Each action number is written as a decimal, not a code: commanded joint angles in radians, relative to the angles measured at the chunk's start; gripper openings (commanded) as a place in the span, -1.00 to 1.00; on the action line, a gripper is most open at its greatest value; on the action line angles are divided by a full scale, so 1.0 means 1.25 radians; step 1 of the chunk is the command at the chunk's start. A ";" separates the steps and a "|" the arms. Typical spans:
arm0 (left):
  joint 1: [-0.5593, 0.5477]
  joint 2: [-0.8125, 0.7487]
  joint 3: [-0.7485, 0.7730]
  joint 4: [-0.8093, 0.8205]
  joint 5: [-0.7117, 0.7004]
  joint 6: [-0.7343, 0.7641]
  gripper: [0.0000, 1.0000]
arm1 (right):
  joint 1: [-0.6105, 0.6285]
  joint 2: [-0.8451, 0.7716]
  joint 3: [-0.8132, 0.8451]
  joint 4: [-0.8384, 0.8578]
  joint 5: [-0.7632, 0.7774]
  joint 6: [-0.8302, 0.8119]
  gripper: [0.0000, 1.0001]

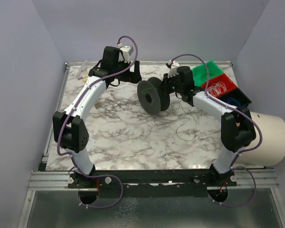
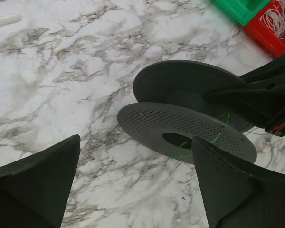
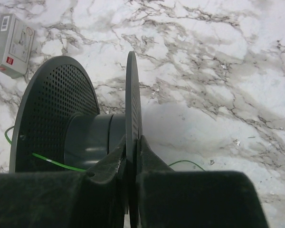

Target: Wrap the cables

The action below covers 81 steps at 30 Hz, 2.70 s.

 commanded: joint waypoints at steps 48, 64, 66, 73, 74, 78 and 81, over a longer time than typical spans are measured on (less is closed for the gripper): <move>-0.028 0.136 0.044 -0.032 0.252 -0.147 0.98 | 0.038 -0.075 0.018 -0.087 0.066 0.012 -0.34; -0.003 0.117 0.051 -0.031 0.222 -0.133 0.98 | 0.038 -0.116 -0.023 -0.063 -0.171 0.030 -0.26; -0.007 0.122 0.052 -0.032 0.228 -0.130 0.98 | 0.037 -0.108 -0.015 -0.065 -0.175 0.031 -0.25; -0.010 0.137 0.097 -0.032 0.285 -0.142 0.98 | 0.038 -0.091 -0.003 -0.066 -0.199 0.055 -0.24; -0.010 0.140 0.103 -0.032 0.292 -0.145 0.98 | 0.038 -0.091 0.004 -0.073 -0.200 0.056 -0.23; -0.007 0.151 0.123 -0.034 0.300 -0.150 0.98 | 0.038 -0.087 0.034 -0.098 -0.196 0.054 -0.23; -0.005 0.150 0.125 -0.034 0.277 -0.150 0.98 | 0.037 -0.086 0.044 -0.108 -0.190 0.052 -0.25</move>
